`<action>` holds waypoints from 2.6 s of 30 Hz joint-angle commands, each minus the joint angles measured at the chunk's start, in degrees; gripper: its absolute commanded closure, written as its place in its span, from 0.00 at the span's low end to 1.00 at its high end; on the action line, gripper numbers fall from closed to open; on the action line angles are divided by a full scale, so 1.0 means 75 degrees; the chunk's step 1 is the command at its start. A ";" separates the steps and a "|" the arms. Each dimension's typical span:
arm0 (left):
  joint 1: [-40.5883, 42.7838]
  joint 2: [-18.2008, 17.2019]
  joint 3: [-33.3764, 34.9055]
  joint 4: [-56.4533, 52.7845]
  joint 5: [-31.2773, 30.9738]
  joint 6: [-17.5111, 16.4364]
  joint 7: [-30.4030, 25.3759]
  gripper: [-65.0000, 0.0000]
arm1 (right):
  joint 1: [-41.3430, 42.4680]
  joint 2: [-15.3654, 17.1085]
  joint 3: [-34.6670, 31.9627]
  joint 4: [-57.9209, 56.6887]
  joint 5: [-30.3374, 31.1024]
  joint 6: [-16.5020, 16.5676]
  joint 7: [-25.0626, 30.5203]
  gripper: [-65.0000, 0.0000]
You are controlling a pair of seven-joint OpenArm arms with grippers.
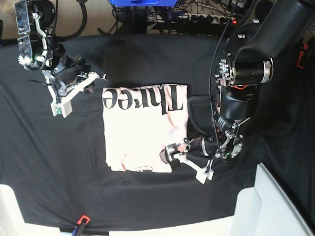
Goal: Fold the T-shirt properly
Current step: 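Push the stack's side edge inward with the left gripper to square it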
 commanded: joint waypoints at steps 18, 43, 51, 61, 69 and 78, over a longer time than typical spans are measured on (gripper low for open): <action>-0.0282 -0.0041 -0.0001 0.0121 -0.0056 0.0000 -0.0076 1.00 | 0.0014 0.0066 0.0011 0.0151 0.0049 0.0015 0.0109 0.98; -0.0411 0.0862 -0.0095 0.0414 0.1609 -0.0012 -0.0709 1.00 | 0.0073 0.0102 0.0011 0.0151 0.0049 0.0015 0.0109 0.98; -0.0446 0.0745 -0.0095 0.0414 0.1644 0.0012 -0.0732 1.00 | 0.0073 0.0102 0.0022 0.0151 0.0049 0.0026 0.0109 0.99; -0.0528 0.0663 -0.0001 -0.0254 0.1667 0.0258 -0.1553 0.64 | 0.0061 0.0102 0.0022 0.0362 0.0049 0.0026 0.0098 0.98; -0.0575 0.0710 -0.0001 -0.0172 0.1667 0.0222 -0.1904 0.40 | 0.0026 0.0113 0.0022 0.0362 0.0049 0.0026 0.0098 0.98; -0.0540 0.0534 -0.0001 0.0882 0.1620 0.0222 -0.1470 0.40 | 0.0038 0.0113 0.0011 0.0362 0.0049 0.0026 0.0074 0.98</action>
